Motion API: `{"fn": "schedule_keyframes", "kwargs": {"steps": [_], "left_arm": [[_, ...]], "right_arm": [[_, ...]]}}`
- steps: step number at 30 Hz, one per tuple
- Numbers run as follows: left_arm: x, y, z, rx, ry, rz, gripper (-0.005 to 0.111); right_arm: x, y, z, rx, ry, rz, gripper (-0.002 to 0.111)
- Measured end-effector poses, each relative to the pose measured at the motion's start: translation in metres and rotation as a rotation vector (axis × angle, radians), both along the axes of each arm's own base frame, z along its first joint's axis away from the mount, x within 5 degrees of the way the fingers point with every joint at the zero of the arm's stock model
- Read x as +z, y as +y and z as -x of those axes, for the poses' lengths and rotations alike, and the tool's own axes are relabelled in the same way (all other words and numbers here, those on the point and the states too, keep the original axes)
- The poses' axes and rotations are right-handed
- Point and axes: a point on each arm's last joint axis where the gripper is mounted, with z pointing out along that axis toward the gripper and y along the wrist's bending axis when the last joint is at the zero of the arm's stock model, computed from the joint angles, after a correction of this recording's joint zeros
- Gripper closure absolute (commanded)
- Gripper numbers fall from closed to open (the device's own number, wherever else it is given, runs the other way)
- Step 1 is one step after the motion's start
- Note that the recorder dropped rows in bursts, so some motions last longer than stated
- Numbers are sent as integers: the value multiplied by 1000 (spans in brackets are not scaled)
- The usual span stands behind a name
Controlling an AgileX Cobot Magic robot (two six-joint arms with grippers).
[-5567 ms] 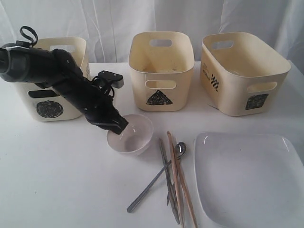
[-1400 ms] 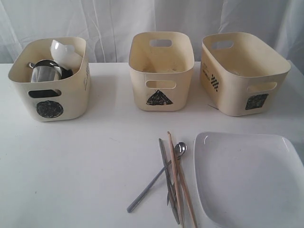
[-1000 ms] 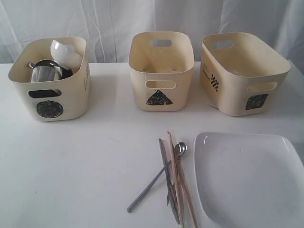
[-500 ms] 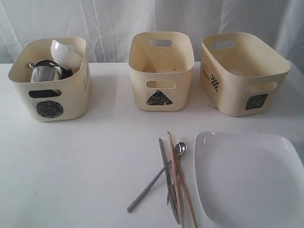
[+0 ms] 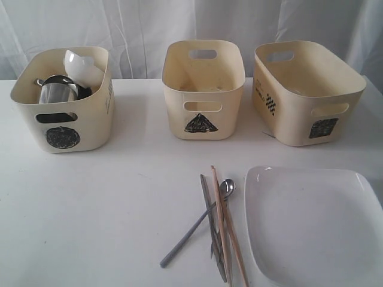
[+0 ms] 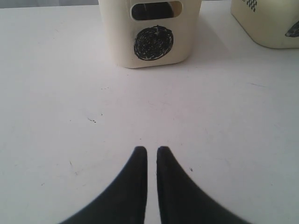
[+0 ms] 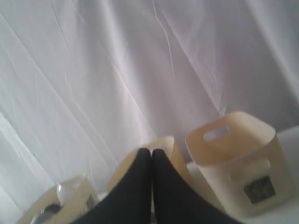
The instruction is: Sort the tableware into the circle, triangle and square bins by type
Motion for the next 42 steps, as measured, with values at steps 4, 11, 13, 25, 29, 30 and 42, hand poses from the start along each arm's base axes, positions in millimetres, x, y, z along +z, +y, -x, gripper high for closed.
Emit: {"fn": "schedule_keyframes", "kwargs": {"steps": [4, 11, 13, 25, 29, 30, 42], "left_arm": [[0, 0, 0, 0, 0, 0, 92], [0, 0, 0, 0, 0, 0, 92], [0, 0, 0, 0, 0, 0, 92], [0, 0, 0, 0, 0, 0, 92], [0, 0, 0, 0, 0, 0, 92], [0, 0, 0, 0, 0, 0, 92], [0, 0, 0, 0, 0, 0, 92]], "right_arm": [[16, 14, -14, 152, 235, 208, 80], [53, 32, -82, 442, 470, 413, 75], [49, 31, -111, 467, 583, 438, 74], [-17, 105, -219, 699, 1001, 712, 52], [-38, 133, -245, 702, 1053, 691, 52], [-43, 138, -253, 692, 1063, 674, 52], [-98, 162, -309, 569, 1208, 653, 53]]}}
